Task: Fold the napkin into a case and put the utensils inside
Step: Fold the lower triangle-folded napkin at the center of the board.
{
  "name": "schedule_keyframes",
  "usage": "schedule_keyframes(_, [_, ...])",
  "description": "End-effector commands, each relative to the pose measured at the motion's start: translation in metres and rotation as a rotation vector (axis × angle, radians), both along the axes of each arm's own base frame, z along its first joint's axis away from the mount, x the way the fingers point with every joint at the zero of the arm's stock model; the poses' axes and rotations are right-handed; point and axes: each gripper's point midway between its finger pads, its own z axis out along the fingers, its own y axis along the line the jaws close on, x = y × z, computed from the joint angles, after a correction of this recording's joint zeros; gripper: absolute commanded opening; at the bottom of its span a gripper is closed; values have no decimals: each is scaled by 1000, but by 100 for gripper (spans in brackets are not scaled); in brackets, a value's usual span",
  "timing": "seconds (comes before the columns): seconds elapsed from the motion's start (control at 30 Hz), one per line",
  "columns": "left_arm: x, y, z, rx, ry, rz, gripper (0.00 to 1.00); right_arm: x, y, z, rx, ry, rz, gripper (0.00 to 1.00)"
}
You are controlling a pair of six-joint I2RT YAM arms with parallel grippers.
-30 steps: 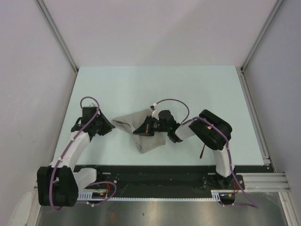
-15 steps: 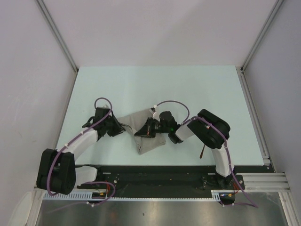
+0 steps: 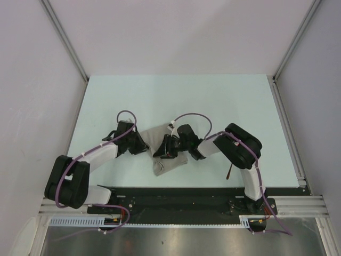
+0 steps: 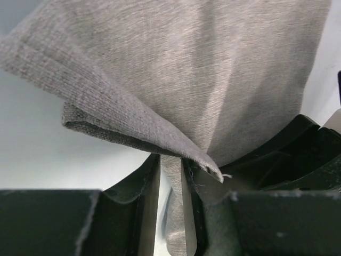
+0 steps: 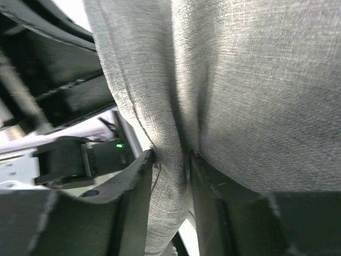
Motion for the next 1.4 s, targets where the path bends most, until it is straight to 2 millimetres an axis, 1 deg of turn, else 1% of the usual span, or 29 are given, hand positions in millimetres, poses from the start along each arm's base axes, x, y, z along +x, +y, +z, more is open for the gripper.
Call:
schedule_keyframes(0.0, [23, -12, 32, -27, -118, 3, 26, 6, -1, 27, -95, -152, 52, 44])
schedule_keyframes(0.07, [23, -13, 34, -31, -126, -1, 27, 11, -5, 27, -186, -215, 68, 47])
schedule_keyframes(0.1, [23, -14, 35, -31, -128, -2, 27, 5, -8, 28, -234, -221, 93, 50])
schedule_keyframes(0.13, [23, -15, 34, -33, -126, -5, 27, 11, -5, 37, -250, -281, 106, 51])
schedule_keyframes(0.17, [23, -15, 31, -29, -116, -8, 27, 16, -6, 39, -284, -316, 97, 52])
schedule_keyframes(0.2, [23, -15, 31, -30, -114, -12, 27, 11, -10, 38, -329, -320, 115, 55])
schedule_keyframes(0.23, [23, -16, 30, -32, -112, -13, 27, 15, -8, 46, -350, -372, 129, 57])
schedule_keyframes(0.27, [24, -17, 30, -36, -114, -17, 27, 19, -9, 47, -381, -399, 125, 59])
schedule_keyframes(0.3, [24, -17, 30, -38, -113, -15, 27, 17, -13, 41, -417, -390, 143, 61])
schedule_keyframes(0.33, [24, -19, 31, -43, -114, -16, 27, 16, -11, 40, -432, -416, 170, 62])
schedule_keyframes(0.37, [26, -19, 32, -44, -120, -15, 27, 21, -8, 44, -439, -438, 168, 63])
schedule_keyframes(0.43, [27, -18, 35, -43, -130, -12, 27, 20, -6, 34, -481, -449, 188, 64])
schedule_keyframes(0.5, [29, -19, 39, -47, -143, -9, 27, 27, -2, 33, -512, -488, 185, 64])
schedule_keyframes(0.53, [29, -19, 39, -46, -140, -9, 27, 24, 1, 25, -531, -487, 199, 64])
schedule_keyframes(0.57, [30, -19, 40, -48, -143, -12, 27, 30, 4, 29, -548, -524, 185, 64])
schedule_keyframes(0.63, [30, -19, 40, -47, -138, -12, 27, 31, 7, 24, -592, -547, 185, 64])
schedule_keyframes(0.73, [29, -18, 38, -40, -136, -12, 27, 36, 12, 22, -633, -589, 176, 63])
schedule_keyframes(0.77, [28, -18, 37, -37, -135, -13, 27, 37, 11, 16, -660, -590, 173, 61])
schedule_keyframes(0.83, [28, -17, 38, -32, -136, -12, 27, 40, 10, 17, -670, -592, 155, 57])
schedule_keyframes(0.9, [27, -12, 37, -8, -138, -4, 27, 38, 12, 21, -652, -598, 151, 50])
schedule_keyframes(1.03, [26, 4, 41, 56, -156, 26, 30, 37, 15, 25, -629, -590, 151, 40])
schedule_keyframes(1.07, [24, 9, 46, 72, -162, 27, 31, 37, 15, 25, -626, -587, 151, 37])
schedule_keyframes(1.1, [23, 16, 47, 95, -163, 41, 36, 37, 16, 25, -623, -582, 151, 36])
schedule_keyframes(1.17, [17, 31, 48, 132, -147, 60, 40, 35, 16, 23, -615, -570, 155, 33])
schedule_keyframes(1.2, [17, 41, 56, 152, -171, 86, 45, 35, 17, 25, -608, -572, 153, 33])
schedule_keyframes(1.23, [18, 55, 61, 178, -183, 128, 50, 35, 18, 24, -607, -566, 153, 32])
schedule_keyframes(1.27, [12, 63, 60, 201, -172, 134, 52, 36, 17, 24, -604, -561, 147, 31])
schedule_keyframes(1.3, [13, 76, 69, 211, -199, 174, 55, 36, 18, 25, -601, -559, 148, 30])
schedule_keyframes(1.37, [9, 96, 69, 269, -192, 228, 57, 36, 18, 26, -598, -554, 141, 31])
